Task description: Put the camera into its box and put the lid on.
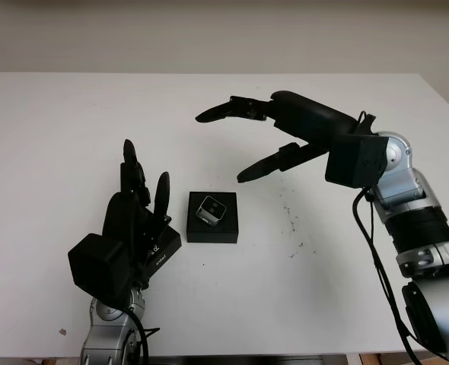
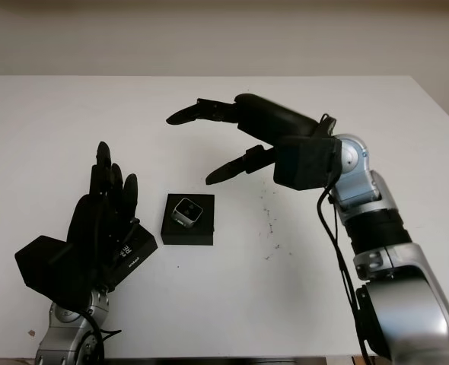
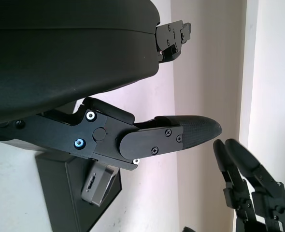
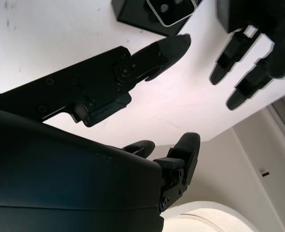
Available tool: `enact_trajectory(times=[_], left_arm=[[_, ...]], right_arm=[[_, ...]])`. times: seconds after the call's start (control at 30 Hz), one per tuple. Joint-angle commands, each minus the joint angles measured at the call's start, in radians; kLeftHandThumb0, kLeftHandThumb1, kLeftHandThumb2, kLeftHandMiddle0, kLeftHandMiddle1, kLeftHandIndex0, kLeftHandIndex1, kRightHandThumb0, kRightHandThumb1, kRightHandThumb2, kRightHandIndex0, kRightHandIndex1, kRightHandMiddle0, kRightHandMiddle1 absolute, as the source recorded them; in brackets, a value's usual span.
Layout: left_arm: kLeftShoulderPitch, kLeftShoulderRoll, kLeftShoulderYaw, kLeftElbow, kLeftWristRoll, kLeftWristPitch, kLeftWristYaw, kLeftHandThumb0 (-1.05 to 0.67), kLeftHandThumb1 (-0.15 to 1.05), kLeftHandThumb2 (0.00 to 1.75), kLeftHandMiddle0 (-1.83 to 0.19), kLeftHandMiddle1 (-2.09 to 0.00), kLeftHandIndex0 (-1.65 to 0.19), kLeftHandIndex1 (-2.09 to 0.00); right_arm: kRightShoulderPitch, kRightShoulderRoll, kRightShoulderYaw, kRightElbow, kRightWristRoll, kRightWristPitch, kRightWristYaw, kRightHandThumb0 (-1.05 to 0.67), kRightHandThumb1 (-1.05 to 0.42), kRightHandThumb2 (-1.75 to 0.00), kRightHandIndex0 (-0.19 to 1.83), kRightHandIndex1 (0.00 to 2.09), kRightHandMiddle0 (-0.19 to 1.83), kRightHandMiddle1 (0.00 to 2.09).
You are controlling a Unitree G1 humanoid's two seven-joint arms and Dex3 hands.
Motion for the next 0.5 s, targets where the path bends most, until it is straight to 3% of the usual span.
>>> enact_trajectory(times=[0.0, 0.1, 0.33, 0.47], left_arm=[[0.02, -0.001, 0.001, -0.025, -0.001, 0.017, 0.002, -0.71, 1.05, 0.51, 0.19, -0.05, 0.18, -0.04], [0.028, 0.004, 0.006, -0.039, -0.005, 0.027, -0.002, -0.71, 1.05, 0.51, 0.19, -0.05, 0.19, -0.04], [0.037, 0.011, 0.01, -0.048, -0.008, 0.032, -0.01, -0.72, 1.05, 0.52, 0.19, -0.03, 0.19, -0.03], [0.042, 0.009, 0.006, -0.052, -0.005, 0.036, -0.008, -0.71, 1.05, 0.52, 0.19, -0.03, 0.19, -0.02]], right_arm=[[0.011, -0.022, 0.003, -0.03, -0.018, -0.014, -0.021, -0.59, -0.83, -0.06, 0.35, 0.27, 0.18, 0.81], [0.037, -0.041, 0.017, -0.067, -0.039, -0.045, -0.018, -0.58, -0.82, -0.05, 0.34, 0.27, 0.18, 0.82], [-0.027, -0.073, 0.055, 0.078, -0.174, -0.339, -0.168, -0.57, -0.8, -0.05, 0.38, 0.31, 0.26, 0.83], [-0.062, -0.065, 0.069, 0.185, -0.217, -0.433, -0.255, -0.59, -0.8, -0.05, 0.18, 0.68, 0.26, 0.91]])
